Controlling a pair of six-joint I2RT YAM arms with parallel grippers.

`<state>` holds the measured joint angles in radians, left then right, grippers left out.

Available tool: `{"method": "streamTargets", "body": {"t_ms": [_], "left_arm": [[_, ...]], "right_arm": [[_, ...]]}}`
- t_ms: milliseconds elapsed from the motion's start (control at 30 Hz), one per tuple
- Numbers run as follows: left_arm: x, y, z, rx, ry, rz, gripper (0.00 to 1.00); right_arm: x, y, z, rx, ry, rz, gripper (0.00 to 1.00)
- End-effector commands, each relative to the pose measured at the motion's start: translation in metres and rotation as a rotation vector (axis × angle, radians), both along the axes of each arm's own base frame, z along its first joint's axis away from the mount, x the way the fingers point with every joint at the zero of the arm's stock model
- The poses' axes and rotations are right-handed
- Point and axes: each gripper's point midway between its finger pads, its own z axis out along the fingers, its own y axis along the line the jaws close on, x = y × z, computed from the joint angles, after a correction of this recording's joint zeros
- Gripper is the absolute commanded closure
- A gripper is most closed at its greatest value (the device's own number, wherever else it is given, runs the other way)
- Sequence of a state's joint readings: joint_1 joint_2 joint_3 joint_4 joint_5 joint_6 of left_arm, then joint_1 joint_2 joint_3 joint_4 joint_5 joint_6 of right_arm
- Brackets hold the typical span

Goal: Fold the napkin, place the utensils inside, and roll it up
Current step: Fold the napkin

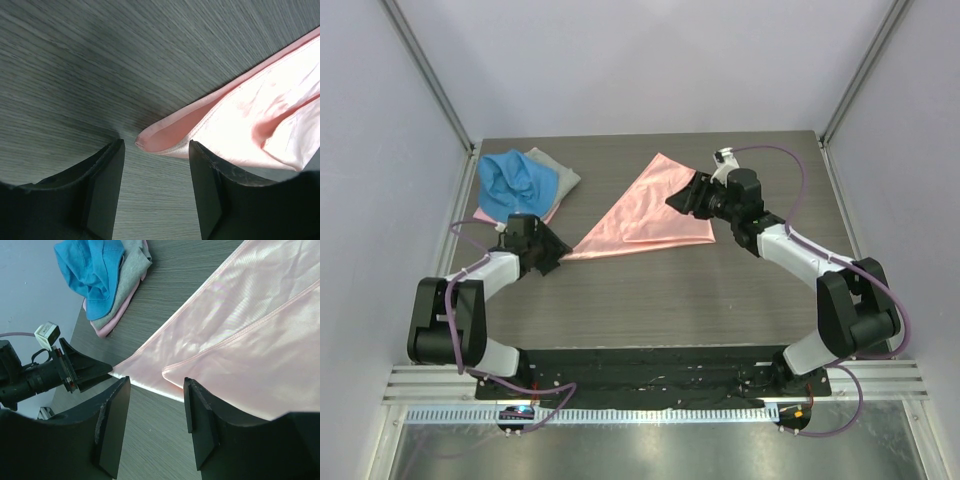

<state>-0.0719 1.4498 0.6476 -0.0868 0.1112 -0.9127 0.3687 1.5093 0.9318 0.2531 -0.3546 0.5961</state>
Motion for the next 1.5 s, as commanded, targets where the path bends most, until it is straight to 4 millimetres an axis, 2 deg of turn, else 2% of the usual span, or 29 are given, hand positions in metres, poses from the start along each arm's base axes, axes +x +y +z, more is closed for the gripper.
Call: {"method": "streamTargets", "body": {"t_ms": [0,200,300,567,600,767,800,933,1167,1200,1300,1333,1400,1433,1467], "left_arm": [[0.009,0.005,0.000,0.002,-0.034,0.035,0.42],[0.005,0.003,-0.011,-0.013,-0.010,0.041,0.48],[0.002,0.002,-0.015,-0.021,0.005,0.046,0.55],[0.012,-0.004,-0.009,-0.051,-0.057,0.028,0.70],[0.013,-0.005,-0.011,-0.056,-0.059,0.020,0.76],[0.027,-0.017,-0.004,-0.102,-0.119,-0.034,0.94],[0.031,-0.020,0.000,-0.113,-0.144,-0.050,1.00],[0.049,-0.024,0.023,-0.112,-0.224,-0.086,1.00],[0.079,-0.031,0.084,-0.108,-0.378,-0.144,1.00],[0.087,-0.036,0.100,-0.110,-0.417,-0.161,1.00],[0.094,-0.053,0.117,-0.122,-0.459,-0.231,1.00],[0.099,-0.067,0.131,-0.134,-0.490,-0.273,1.00],[0.103,-0.085,0.133,-0.138,-0.503,-0.337,1.00],[0.108,-0.096,0.146,-0.137,-0.537,-0.370,1.00],[0.106,-0.114,0.147,-0.141,-0.542,-0.423,1.00]], "right_arm": [[-0.001,-0.002,0.025,0.037,-0.063,-0.004,0.45],[-0.001,-0.002,0.026,0.038,-0.065,-0.006,0.45],[-0.001,-0.004,0.027,0.037,-0.068,-0.010,0.45],[-0.001,-0.006,0.023,0.022,-0.066,-0.012,0.45],[-0.002,-0.007,0.021,0.019,-0.061,-0.012,0.45],[-0.001,-0.013,0.017,0.001,-0.059,-0.019,0.45],[-0.002,-0.014,0.014,-0.005,-0.051,-0.021,0.45],[-0.005,-0.019,0.004,-0.038,-0.035,-0.024,0.45],[-0.010,-0.029,-0.024,-0.090,0.014,-0.049,0.45],[-0.010,-0.031,-0.027,-0.094,0.021,-0.055,0.45],[-0.012,-0.035,-0.036,-0.105,0.041,-0.067,0.45],[-0.013,-0.037,-0.040,-0.109,0.049,-0.072,0.45],[-0.012,-0.040,-0.043,-0.112,0.055,-0.083,0.45],[-0.012,-0.041,-0.045,-0.114,0.058,-0.087,0.45],[-0.012,-0.042,-0.045,-0.113,0.060,-0.092,0.45]]}}
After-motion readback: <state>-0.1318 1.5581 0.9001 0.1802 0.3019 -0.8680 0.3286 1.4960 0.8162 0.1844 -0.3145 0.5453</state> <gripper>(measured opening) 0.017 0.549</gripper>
